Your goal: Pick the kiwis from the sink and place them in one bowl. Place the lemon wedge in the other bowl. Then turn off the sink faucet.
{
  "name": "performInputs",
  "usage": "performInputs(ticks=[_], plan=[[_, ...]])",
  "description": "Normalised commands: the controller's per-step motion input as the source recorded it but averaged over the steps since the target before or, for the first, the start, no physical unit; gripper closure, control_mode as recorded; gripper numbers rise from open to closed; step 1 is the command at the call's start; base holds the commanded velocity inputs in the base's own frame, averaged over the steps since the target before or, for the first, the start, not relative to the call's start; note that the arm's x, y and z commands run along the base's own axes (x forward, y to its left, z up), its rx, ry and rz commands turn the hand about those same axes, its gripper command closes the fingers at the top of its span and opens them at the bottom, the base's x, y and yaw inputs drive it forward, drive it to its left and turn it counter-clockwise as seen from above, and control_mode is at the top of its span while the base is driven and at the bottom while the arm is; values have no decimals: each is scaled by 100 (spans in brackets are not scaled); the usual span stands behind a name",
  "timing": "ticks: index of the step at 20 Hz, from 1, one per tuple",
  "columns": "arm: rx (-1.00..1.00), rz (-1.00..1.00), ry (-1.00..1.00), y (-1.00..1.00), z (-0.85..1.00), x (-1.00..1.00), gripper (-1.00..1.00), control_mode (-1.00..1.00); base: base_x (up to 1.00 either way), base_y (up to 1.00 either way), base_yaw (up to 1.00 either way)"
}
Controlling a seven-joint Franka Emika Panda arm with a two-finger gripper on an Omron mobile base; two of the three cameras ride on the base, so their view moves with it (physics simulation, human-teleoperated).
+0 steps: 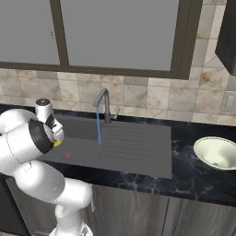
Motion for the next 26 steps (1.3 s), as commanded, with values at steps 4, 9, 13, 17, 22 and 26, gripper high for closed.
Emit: performInputs(ticks=[4, 9, 13, 17, 22, 26], plan=[[0, 0, -1, 1, -36, 21, -100, -100, 0, 0, 0], [0, 0, 0, 5, -29, 20, -100, -100, 0, 0, 0], [0, 0, -4, 10, -17, 20, -100, -100, 0, 0, 0], [4, 0, -5, 1, -21, 17, -100, -100, 0, 0, 0], [6, 0, -1, 0, -16, 18, -100, -100, 0, 0, 0], [6, 0, 0, 1, -14, 21, -100, -100, 0, 0, 0]])
